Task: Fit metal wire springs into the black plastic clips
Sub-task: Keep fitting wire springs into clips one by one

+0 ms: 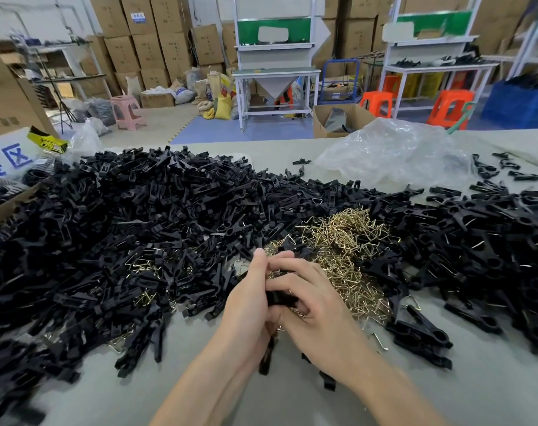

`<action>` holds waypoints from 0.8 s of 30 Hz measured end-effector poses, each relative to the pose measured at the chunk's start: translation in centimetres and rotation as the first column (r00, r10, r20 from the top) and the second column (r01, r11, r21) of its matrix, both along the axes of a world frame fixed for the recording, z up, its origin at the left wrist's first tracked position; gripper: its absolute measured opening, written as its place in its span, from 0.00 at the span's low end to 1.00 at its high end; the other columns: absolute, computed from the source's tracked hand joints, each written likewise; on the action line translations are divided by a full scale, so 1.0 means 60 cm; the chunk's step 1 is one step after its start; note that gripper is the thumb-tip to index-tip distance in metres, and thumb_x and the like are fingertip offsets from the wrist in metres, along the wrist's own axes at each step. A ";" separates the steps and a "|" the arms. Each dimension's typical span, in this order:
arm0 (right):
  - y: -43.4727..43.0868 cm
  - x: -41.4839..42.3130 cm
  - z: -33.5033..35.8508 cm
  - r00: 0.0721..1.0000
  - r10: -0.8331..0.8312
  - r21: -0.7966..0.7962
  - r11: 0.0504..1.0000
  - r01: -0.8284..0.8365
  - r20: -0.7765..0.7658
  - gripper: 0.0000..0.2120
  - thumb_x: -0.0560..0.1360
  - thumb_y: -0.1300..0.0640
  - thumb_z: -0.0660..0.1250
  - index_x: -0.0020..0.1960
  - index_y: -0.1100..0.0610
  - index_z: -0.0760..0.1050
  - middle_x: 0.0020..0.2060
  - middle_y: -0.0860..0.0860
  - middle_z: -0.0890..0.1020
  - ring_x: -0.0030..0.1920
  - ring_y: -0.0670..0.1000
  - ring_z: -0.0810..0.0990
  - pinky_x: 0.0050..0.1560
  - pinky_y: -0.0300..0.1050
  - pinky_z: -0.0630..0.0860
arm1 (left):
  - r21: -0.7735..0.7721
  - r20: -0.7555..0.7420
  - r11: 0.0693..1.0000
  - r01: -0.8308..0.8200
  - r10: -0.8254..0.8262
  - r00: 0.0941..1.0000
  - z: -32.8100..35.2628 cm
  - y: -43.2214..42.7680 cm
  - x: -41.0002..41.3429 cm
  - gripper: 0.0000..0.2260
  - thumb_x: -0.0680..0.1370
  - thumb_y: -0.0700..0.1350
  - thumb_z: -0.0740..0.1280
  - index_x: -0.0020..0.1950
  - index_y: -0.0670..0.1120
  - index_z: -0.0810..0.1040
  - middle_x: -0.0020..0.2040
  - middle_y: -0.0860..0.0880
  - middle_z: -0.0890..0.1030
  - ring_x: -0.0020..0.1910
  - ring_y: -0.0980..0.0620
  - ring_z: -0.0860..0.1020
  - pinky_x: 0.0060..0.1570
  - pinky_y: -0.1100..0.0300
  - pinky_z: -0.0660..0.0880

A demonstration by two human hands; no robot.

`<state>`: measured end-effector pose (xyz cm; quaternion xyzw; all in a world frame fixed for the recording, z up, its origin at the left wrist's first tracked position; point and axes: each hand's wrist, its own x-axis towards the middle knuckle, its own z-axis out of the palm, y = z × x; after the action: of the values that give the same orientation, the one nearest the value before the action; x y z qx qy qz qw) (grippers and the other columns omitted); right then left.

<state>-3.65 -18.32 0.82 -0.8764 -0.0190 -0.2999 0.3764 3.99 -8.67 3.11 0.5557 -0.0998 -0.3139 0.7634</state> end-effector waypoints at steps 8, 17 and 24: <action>-0.005 -0.008 0.009 1.000 -0.013 -0.177 0.984 0.009 -0.021 0.09 0.73 0.45 0.72 0.51 0.45 0.78 0.62 0.38 0.72 0.65 0.44 0.71 0.65 0.37 0.68 | -0.082 -0.246 0.966 0.245 -0.258 0.934 0.008 0.031 0.010 0.21 0.77 0.61 0.67 0.53 0.44 0.86 0.49 0.43 0.83 0.51 0.45 0.83 0.53 0.50 0.80; 0.004 -0.011 0.013 0.996 -0.009 -0.209 0.978 -0.010 -0.088 0.08 0.69 0.52 0.70 0.45 0.54 0.75 0.65 0.46 0.73 0.66 0.48 0.69 0.64 0.49 0.72 | 0.149 0.061 0.987 0.057 -0.066 0.996 0.010 0.005 -0.028 0.26 0.78 0.67 0.61 0.38 0.48 0.84 0.37 0.43 0.81 0.35 0.51 0.81 0.42 0.52 0.81; 0.002 -0.005 0.005 0.997 0.008 -0.221 0.975 -0.024 -0.073 0.12 0.68 0.57 0.75 0.45 0.55 0.74 0.65 0.46 0.73 0.65 0.48 0.70 0.64 0.48 0.71 | 0.204 0.095 0.979 0.018 -0.039 0.995 0.003 0.001 -0.026 0.27 0.78 0.68 0.59 0.34 0.47 0.78 0.28 0.48 0.72 0.27 0.52 0.73 0.30 0.58 0.72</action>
<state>-3.96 -18.21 1.11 -0.9228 -0.0459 -0.2614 0.2794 2.46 -8.62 3.30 0.6441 -0.1126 -0.3056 0.6921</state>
